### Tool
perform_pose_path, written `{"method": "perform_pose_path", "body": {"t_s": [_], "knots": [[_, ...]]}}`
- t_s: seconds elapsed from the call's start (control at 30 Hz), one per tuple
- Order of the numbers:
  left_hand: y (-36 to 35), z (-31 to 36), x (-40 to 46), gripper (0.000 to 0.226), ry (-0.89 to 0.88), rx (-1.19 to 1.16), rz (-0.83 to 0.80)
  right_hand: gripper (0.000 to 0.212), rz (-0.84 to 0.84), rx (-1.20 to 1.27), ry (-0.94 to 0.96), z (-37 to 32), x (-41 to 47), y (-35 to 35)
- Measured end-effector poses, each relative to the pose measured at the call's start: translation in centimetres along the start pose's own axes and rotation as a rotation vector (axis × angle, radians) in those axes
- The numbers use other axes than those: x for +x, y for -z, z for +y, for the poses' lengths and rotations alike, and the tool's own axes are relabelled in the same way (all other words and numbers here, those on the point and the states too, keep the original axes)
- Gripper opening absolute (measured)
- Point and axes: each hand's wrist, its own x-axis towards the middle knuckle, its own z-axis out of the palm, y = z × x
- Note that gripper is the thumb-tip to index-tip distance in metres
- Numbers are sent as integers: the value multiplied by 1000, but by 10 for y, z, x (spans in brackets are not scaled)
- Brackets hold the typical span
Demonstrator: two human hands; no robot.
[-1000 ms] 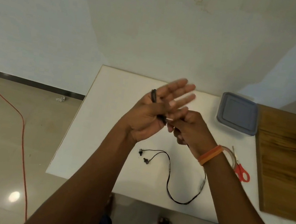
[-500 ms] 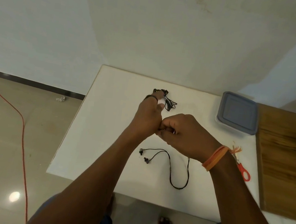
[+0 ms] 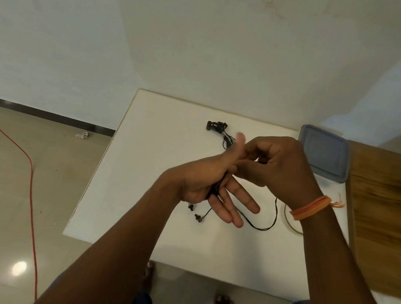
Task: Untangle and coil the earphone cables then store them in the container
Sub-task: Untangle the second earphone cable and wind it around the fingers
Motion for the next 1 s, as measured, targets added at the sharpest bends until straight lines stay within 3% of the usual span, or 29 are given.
{"method": "perform_pose_path", "body": {"t_s": [0.1, 0.2, 0.37, 0.43, 0.5, 0.63, 0.83, 0.93, 1.0], "knots": [[6, 2, -8, 66, 10, 52, -88, 11, 3, 95, -24, 2, 1, 0], [11, 4, -16, 46, 55, 28, -300, 24, 14, 172, -8, 0, -1, 2], [14, 3, -15, 50, -109, -261, -692, 9, -57, 682, -61, 1, -2, -11], [10, 1, -10, 60, -251, -339, -718, 11, -150, 919, -198, -3, -2, -21], [4, 3, -6, 67, -460, -422, -616, 16, -205, 1056, -340, -8, -1, -32], [6, 10, -2, 63, -741, -540, -172, 17, 15, 856, -427, -5, 1, -48], [25, 10, 1, 46, -757, -573, 345, 26, -126, 658, -543, -10, 0, -45], [32, 7, 2, 43, -702, -432, 636, 24, -245, 527, -534, -10, -1, -42], [30, 5, 4, 44, -622, -215, 832, 20, -282, 455, -496, -11, -1, -39]]}}
